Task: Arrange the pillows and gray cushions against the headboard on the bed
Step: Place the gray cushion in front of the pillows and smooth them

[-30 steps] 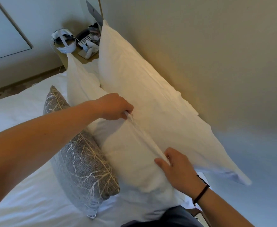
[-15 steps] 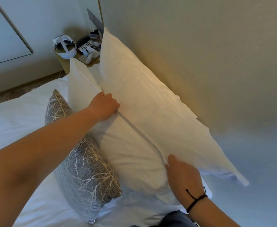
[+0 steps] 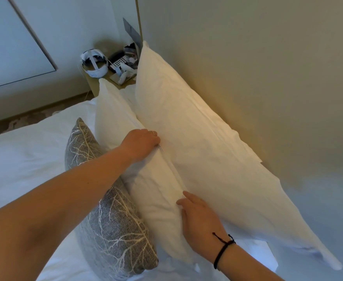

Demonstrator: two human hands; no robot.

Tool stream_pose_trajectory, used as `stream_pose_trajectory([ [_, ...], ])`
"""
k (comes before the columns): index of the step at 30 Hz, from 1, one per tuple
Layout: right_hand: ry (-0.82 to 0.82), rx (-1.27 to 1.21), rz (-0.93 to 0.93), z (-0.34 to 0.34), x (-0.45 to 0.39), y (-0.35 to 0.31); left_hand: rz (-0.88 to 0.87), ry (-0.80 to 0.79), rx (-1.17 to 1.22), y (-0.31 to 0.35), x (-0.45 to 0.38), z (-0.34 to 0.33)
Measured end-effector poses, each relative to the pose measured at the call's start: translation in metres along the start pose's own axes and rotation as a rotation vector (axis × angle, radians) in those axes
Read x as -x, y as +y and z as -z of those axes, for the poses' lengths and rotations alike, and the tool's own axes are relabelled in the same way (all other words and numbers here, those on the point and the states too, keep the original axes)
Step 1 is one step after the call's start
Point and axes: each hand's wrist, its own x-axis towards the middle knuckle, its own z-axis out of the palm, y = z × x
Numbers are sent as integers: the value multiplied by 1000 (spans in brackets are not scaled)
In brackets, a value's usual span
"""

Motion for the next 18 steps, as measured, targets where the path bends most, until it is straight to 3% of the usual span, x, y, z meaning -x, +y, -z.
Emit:
stream_pose_trajectory([
  [4, 0, -138, 1, 3, -71, -22, -33, 35, 196, -15, 1, 2],
  [10, 2, -186, -51, 28, -157, -58, -147, 38, 276, -43, 2, 7],
  [15, 54, -103, -65, 45, -176, -58, -224, -135, 80, -80, -21, 8],
  [18, 39, -86, -40, 47, -179, -52, -138, -303, -135, -114, -39, 19],
])
